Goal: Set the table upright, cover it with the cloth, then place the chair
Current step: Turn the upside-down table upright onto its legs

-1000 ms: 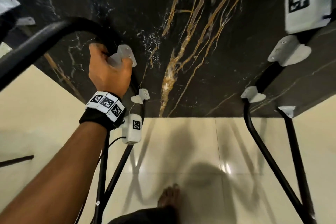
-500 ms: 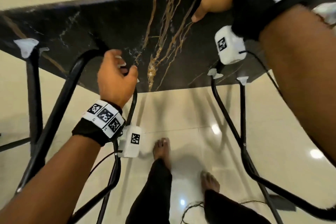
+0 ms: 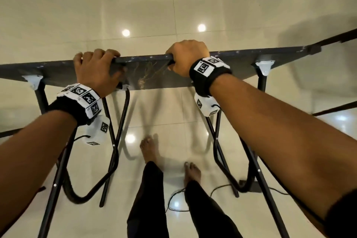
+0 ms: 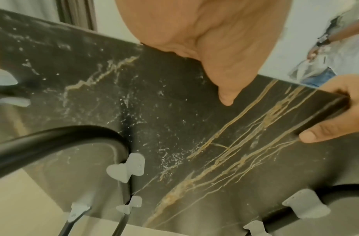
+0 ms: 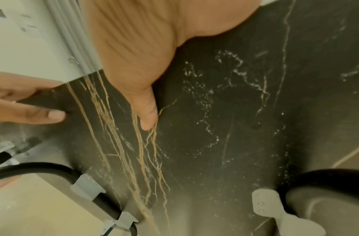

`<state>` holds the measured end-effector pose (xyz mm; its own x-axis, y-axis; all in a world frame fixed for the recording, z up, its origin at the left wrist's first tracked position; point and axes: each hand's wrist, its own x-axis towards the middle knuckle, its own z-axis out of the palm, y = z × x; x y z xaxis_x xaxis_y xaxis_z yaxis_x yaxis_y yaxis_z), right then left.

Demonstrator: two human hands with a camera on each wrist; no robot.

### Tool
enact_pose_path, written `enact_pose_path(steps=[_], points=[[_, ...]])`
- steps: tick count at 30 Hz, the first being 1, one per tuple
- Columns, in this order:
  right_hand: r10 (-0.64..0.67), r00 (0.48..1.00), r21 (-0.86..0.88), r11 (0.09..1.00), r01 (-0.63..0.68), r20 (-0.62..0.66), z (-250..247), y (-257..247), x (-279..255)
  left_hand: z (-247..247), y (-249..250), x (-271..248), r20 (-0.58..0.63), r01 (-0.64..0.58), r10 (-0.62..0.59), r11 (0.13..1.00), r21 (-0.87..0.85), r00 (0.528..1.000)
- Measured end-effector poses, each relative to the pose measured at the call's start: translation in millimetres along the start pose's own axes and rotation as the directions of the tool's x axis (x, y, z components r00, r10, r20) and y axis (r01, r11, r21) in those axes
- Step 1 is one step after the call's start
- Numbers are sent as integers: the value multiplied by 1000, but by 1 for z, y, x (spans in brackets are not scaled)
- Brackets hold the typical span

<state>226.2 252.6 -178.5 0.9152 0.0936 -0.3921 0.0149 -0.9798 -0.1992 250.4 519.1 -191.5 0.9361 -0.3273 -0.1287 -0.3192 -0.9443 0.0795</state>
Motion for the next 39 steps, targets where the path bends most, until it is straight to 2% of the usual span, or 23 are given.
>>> enact_pose_path(steps=[6,10,14,17,20,24,26,29,32,33,35,36,37,38,39], points=[[21,998,24,999,-22,53,-2,-2,1,-16,2,6,135,18,-23,999,36,991],[76,993,39,996,-80,93,-6,-6,1,-24,-4,6,216,-34,29,999,19,976],[61,963,132,986,-98,262,-18,-6,6,-42,-39,17,349,-97,128,990,-106,928],[24,929,146,986,-83,368,-27,-2,-1,-60,-89,29,449,26,85,972,-234,890],[74,903,158,975,-154,423,-40,8,-8,-74,-152,38,532,187,-42,957,-222,846],[283,810,201,878,-434,514,-48,65,-26,-72,-224,47,642,273,-170,960,-63,748],[407,767,129,839,-528,496,-54,98,-35,-65,-245,49,657,286,-217,958,2,722],[524,671,50,768,-639,525,-59,149,-48,-54,-262,54,677,249,-242,964,90,695],[575,610,-2,728,-686,545,-57,200,-56,-46,-270,66,712,204,-255,966,159,654],[599,586,-30,713,-700,545,-39,233,-55,-44,-273,70,724,201,-276,961,191,632],[645,521,-62,659,-749,559,8,333,-53,-35,-281,75,742,220,-326,945,241,586],[623,524,-18,654,-757,581,27,368,-57,-31,-282,77,749,226,-344,939,261,567],[603,534,30,646,-763,593,44,390,-64,-26,-284,83,743,255,-383,923,288,549],[618,505,48,603,-796,603,46,392,-68,-22,-288,85,733,289,-415,908,302,539],[641,442,19,555,-831,628,32,370,-65,-17,-290,86,732,316,-448,892,324,514]])
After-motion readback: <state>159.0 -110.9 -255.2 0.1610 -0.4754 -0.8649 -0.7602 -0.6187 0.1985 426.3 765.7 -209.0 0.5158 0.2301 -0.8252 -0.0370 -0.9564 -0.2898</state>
